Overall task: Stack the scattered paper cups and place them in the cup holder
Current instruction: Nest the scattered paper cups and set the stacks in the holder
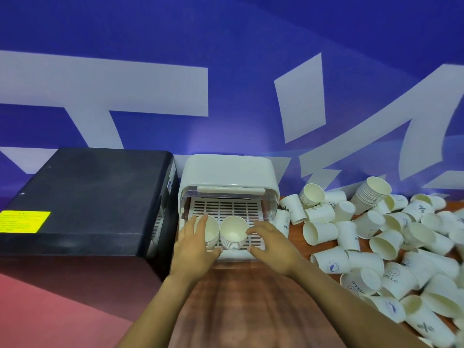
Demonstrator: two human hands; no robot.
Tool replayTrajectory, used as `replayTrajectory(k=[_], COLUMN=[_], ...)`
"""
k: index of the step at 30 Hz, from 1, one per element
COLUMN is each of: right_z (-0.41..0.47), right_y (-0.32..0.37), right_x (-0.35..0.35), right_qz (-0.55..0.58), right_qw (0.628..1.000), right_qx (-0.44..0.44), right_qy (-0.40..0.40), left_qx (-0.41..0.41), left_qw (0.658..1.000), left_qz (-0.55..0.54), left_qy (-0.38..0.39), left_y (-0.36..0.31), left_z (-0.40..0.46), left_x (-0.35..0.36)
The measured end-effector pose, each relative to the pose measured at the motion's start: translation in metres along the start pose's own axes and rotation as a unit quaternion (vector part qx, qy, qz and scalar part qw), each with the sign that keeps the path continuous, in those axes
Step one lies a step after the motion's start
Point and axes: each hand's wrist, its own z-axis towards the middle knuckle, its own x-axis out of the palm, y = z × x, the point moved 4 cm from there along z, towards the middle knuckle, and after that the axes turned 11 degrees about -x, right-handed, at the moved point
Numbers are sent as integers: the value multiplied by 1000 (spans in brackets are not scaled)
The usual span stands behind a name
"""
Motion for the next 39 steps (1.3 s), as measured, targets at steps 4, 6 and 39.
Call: replayTrajectory(k=[4,6,39], right_z=[-57,-86,-245], right_y=[-24,-38,-246], right_x=[9,16,-63], right_qz=[20,23,-117], right_qw=[998,995,985], right_qx=[57,92,-1], right_qy=[22,40,123], left_qx=[94,109,78], left_qw=[995,992,968], left_qz=[-41,-55,177], left_qy=[9,41,159], left_y=[-15,-18,-295], left_z=[-49,-63,-136], left_x=[16,30,252])
